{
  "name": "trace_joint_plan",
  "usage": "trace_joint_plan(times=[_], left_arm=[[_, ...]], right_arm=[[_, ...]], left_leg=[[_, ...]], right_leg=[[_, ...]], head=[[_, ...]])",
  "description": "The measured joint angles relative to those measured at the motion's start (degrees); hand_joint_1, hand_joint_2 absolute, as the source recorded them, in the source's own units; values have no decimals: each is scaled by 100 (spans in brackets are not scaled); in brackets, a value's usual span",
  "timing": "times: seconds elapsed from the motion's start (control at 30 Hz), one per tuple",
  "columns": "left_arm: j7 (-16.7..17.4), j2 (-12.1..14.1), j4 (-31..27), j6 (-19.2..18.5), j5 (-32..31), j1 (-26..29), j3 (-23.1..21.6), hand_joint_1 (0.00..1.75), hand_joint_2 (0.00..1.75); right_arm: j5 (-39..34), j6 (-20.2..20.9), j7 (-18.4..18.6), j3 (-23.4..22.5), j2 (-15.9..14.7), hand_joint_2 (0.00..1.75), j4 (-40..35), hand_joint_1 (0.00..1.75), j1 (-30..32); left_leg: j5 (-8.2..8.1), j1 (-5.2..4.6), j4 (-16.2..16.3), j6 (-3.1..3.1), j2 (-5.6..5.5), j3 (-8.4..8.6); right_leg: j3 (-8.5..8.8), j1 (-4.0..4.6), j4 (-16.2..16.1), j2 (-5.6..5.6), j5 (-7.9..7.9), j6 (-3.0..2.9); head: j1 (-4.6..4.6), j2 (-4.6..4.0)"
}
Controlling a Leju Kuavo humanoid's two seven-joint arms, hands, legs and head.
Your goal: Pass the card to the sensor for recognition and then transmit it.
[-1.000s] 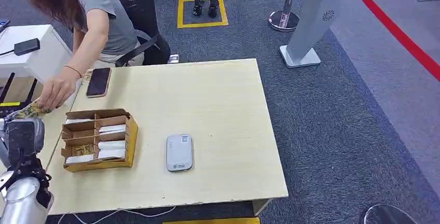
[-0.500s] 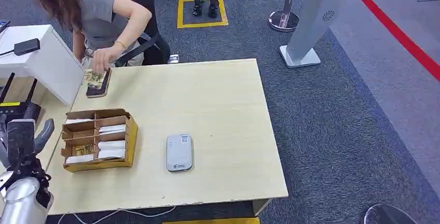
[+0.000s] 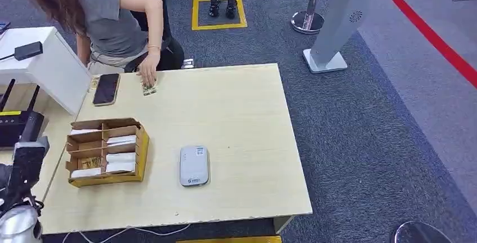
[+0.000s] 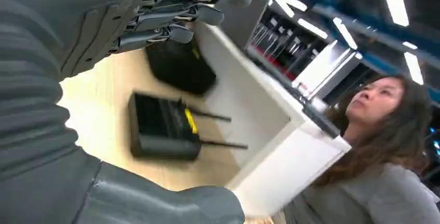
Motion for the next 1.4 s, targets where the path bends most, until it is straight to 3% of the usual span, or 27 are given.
trace_joint_plan(times=[0.17, 0.3, 0.43, 0.53, 0.63, 0.83, 1.07, 1.23, 1.4], left_arm=[[263, 178, -1375, 357, -1712, 1357, 412, 0, 175], [52, 96, -2488, -250, -2586, 2308, 1536, 0, 175], [-650, -279, -3122, -1260, -3386, 2477, 2916, 0, 175], [-896, -518, -3396, -1385, -3709, 2505, 3607, 0, 175], [-983, -714, -3523, -1383, -4179, 2495, 3990, 0, 175], [-926, -813, -3529, -1385, -4585, 2428, 4166, 0, 175], [-373, -583, -3264, -1191, -4673, 2440, 3947, 0, 175], [226, -189, -2871, -801, -4775, 2480, 3318, 0, 175], [514, 130, -2365, -411, -4625, 2393, 2583, 0, 175]], right_arm=[[-127, -35, 51, -136, 2, 0, 0, 0, 58], [-138, -100, 116, -225, 2, 0, 0, 0, 115], [-182, -127, 114, -291, 13, 0, 0, 0, 114], [-199, -135, 101, -317, 15, 0, 0, 0, 113], [-206, -162, 96, -337, 20, 0, 0, 0, 110], [-197, -181, 103, -343, 22, 0, 0, 0, 93], [-155, -140, 114, -341, 22, 0, 0, 0, 75], [-101, -92, 99, -341, 22, 0, 0, 0, 57], [-4, -61, 48, -335, 22, 0, 0, 0, 50]], left_leg=[[-15, 0, -6, -2, 24, 7], [-22, 1, -7, 2, 16, 5], [-23, 1, -7, 3, 3, 7], [-22, 1, -7, 3, -3, 10], [-22, 1, -7, 3, -8, 15], [-21, 1, -6, 2, -11, 19], [-21, 2, -6, 1, -9, 24], [-20, 2, -7, 1, -11, 23], [-18, -1, -6, 3, -15, 27]], right_leg=[[-3, 0, -2, 22, -11, 2], [-2, 1, -4, 9, -21, 3], [6, 1, -4, -5, -24, 6], [9, 0, -4, -12, -24, 6], [14, 0, -4, -14, -24, 6], [14, 0, -4, -16, -23, 5], [13, 1, -4, -14, -22, 4], [16, 1, -3, -16, -22, 4], [18, 0, -4, -20, -21, 3]], head=[[-4, 0], [-4, 0], [-6, 0], [-2, 0], [-4, 0], [-2, 0], [-2, 0], [-4, 0], [-4, 0]])
